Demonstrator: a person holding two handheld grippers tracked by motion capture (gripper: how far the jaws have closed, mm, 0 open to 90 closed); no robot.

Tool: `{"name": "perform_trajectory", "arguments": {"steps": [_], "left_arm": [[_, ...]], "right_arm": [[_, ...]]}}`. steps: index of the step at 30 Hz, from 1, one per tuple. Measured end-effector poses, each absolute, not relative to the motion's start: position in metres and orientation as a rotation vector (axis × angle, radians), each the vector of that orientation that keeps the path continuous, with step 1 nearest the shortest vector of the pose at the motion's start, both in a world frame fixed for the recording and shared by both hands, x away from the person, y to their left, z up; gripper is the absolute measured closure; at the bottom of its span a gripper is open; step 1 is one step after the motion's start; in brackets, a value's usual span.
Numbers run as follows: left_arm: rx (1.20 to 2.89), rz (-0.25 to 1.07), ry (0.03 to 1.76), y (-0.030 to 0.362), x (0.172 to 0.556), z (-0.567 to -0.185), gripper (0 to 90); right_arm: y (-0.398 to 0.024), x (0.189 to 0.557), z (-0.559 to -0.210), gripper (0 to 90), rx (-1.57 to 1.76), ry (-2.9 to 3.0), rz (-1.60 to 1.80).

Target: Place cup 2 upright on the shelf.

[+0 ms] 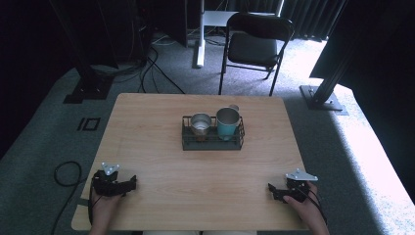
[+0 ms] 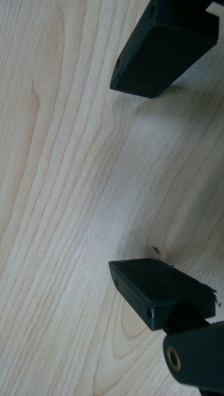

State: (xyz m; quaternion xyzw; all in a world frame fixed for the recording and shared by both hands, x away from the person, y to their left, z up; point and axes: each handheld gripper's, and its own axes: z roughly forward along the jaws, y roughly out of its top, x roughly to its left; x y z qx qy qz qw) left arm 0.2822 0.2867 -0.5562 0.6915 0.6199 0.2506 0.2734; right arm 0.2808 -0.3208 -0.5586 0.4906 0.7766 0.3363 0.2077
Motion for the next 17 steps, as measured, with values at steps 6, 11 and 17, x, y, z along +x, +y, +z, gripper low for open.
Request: {"name": "perform_trajectory", "arguments": {"steps": [6, 11, 17], "left_arm": [[1.855, 0.678, 1.678, 0.2865, 0.2833, -0.5561, 1.6], [1.859, 0.675, 1.675, 0.2866, 0.2838, -0.556, 1.7], [1.856, 0.675, 1.673, 0.2866, 0.2843, -0.5561, 1.6]], "right_arm": [[-0.3208, 0.2808, -0.5585, 11.6, 1.366, 2.162, 0.936], [-0.3208, 0.2808, -0.5585, 11.6, 1.366, 2.162, 0.936], [-0.3208, 0.2808, -0.5585, 11.6, 1.366, 2.162, 0.936]]}}
